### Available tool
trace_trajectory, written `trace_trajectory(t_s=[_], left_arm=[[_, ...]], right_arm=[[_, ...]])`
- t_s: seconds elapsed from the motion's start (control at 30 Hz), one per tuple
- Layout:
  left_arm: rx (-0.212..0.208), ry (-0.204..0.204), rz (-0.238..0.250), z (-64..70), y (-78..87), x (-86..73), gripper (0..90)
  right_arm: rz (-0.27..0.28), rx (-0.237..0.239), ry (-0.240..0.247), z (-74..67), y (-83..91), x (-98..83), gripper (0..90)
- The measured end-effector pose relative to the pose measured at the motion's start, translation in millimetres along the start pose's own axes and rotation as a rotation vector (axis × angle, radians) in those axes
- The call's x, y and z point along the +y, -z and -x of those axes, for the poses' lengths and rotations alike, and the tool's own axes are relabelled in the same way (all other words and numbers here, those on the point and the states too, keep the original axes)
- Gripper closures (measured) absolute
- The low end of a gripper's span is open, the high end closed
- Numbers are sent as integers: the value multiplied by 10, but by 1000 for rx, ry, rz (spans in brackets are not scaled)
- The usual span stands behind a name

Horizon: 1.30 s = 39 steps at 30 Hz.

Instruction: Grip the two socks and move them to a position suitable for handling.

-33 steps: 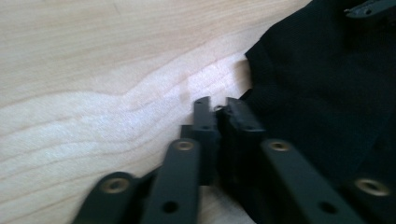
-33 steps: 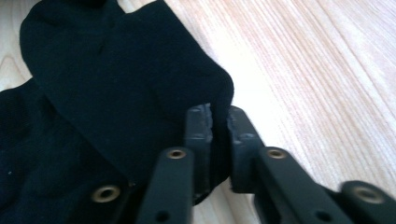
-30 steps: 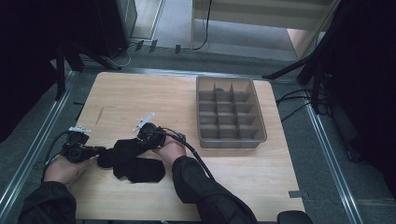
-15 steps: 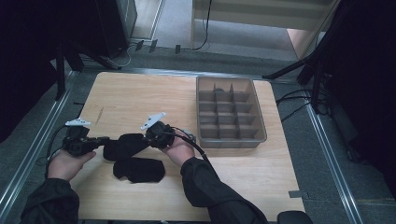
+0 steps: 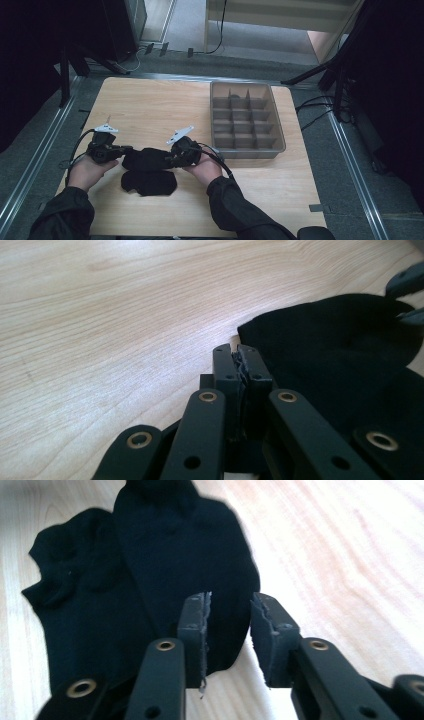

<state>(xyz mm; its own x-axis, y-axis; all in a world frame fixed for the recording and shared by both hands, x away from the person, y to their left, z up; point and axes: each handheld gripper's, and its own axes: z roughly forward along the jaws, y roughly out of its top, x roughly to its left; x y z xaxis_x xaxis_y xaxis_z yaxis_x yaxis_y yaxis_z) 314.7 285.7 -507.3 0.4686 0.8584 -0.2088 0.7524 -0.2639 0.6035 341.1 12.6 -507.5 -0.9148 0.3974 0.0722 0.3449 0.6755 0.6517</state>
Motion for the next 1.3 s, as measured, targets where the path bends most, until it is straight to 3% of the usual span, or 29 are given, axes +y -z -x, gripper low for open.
trace_trajectory(t_s=[0.2, 0.43, 0.83, 0.9, 1.0, 1.1, 1.23, 1.3], left_arm=[[-13, 13, -1, -21, -25, 6, 880], [-26, 13, -5, -22, -19, 12, 879], [-33, 25, -14, -51, -27, 11, 877], [-34, 26, -13, -59, -30, 9, 877], [-36, 29, -20, -54, -43, 3, 878], [-39, 28, -29, -51, -50, -2, 878], [-42, 31, -14, -56, -27, -1, 878], [-41, 29, -1, -53, -6, 7, 878]], right_arm=[[26, -4, -40, 128, -3, 73, 645], [35, 20, -88, 210, -239, 152, 636], [0, 26, -71, 178, -537, 221, 642], [0, 27, -66, 156, -545, 225, 674], [-12, 7, -12, 94, -545, 222, 753], [-19, 37, -22, 80, -543, 215, 861], [-29, 54, -47, 84, -530, 218, 880], [-18, 39, -32, 81, -499, 231, 880]])
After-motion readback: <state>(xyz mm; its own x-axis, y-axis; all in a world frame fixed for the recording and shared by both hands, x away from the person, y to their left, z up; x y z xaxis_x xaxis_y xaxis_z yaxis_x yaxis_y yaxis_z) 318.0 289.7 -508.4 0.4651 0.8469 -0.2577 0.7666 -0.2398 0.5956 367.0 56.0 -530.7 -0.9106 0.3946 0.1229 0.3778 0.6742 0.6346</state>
